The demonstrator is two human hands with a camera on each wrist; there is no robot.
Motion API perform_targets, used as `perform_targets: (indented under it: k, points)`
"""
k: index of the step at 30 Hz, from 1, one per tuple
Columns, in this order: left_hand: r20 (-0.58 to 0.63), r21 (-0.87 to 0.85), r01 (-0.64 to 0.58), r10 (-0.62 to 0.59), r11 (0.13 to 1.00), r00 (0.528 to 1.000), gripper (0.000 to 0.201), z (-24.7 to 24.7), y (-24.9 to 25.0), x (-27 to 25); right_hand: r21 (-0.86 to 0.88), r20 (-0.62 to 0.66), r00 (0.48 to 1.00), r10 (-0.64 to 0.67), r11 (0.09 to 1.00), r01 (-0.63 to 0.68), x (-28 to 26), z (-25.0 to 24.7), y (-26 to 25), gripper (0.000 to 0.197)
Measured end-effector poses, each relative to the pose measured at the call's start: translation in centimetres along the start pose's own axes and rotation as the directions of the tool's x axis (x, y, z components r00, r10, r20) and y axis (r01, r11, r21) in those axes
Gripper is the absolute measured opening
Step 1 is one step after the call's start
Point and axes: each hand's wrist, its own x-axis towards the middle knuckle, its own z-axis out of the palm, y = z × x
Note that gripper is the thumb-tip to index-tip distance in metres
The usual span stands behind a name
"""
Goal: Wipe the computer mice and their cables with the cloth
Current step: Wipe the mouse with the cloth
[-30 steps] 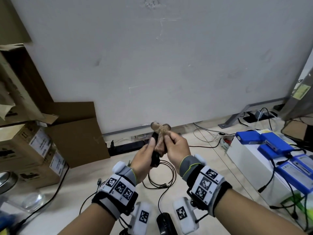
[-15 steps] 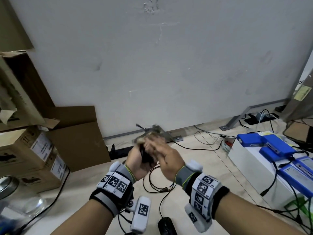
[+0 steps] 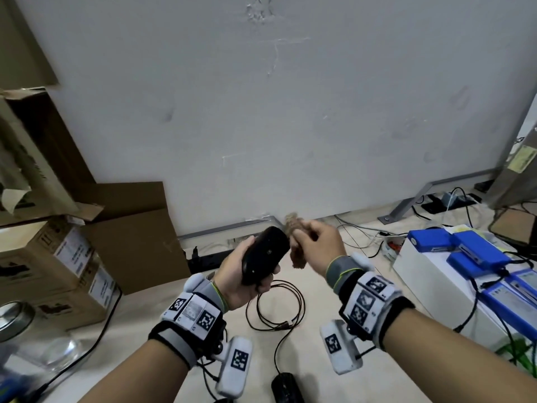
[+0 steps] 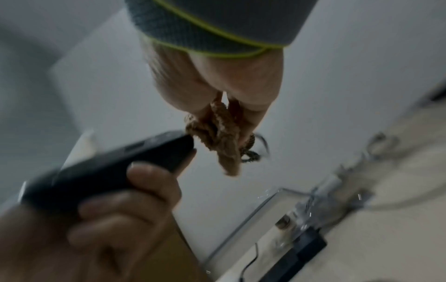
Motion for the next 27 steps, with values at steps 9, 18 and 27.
perform_targets:
  k: [9,18,27]
  points:
    - [-0.111,-0.069,-0.103,0.095,0.992,0.989,0.053,2.2,0.2,1.0,-0.14,0.16,0.892,-0.423,0.885,0.444,-5.7,1.9,-3.7,0.016]
    - [-0.159,0.014,-0.074,0.076,0.997,0.984,0.04,1.9,-0.2,0.9,0.014,-0.058,0.998,0.008,1.0,-0.007,-1.9,0.6,-2.7,0.016]
    - [-0.174,0.039,-0.099,0.104,0.994,0.979,0.039,3.1,-0.2,0.5,-0.148,-0.063,0.969,-0.239,0.962,0.228,-2.4,0.7,-2.3,0.014]
